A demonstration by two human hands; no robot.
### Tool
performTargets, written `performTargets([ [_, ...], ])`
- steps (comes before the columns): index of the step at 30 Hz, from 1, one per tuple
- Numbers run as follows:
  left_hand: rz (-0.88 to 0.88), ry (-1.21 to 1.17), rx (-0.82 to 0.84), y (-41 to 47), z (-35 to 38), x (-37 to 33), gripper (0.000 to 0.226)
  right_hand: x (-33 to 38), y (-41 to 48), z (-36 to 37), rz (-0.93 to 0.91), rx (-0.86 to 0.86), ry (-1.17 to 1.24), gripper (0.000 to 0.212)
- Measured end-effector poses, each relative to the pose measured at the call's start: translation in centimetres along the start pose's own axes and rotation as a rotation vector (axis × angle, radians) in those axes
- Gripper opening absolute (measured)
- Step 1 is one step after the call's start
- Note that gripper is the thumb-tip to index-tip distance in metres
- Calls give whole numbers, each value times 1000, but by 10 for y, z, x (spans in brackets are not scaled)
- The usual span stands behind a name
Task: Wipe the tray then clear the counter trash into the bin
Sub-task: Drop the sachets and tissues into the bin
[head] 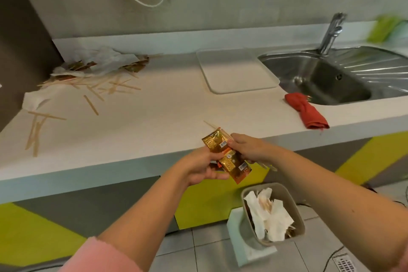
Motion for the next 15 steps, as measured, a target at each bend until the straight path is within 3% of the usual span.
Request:
performTargets([
  [7,-212,8,9,45,48,75,21,-87,-32,-6,60,126,-93,35],
  [15,-423,141,-134,80,72,156,12,-192,-49,3,272,208,-250,24],
])
Point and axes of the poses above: each hand's wrist, its own y-axis towards the middle knuckle, its own z-axis out of the palm, x = y × z, the point moved 3 cm from there along y, towards the middle knuckle, and after that the axes turned 3 degrees about -x, right-handed, at the moved point
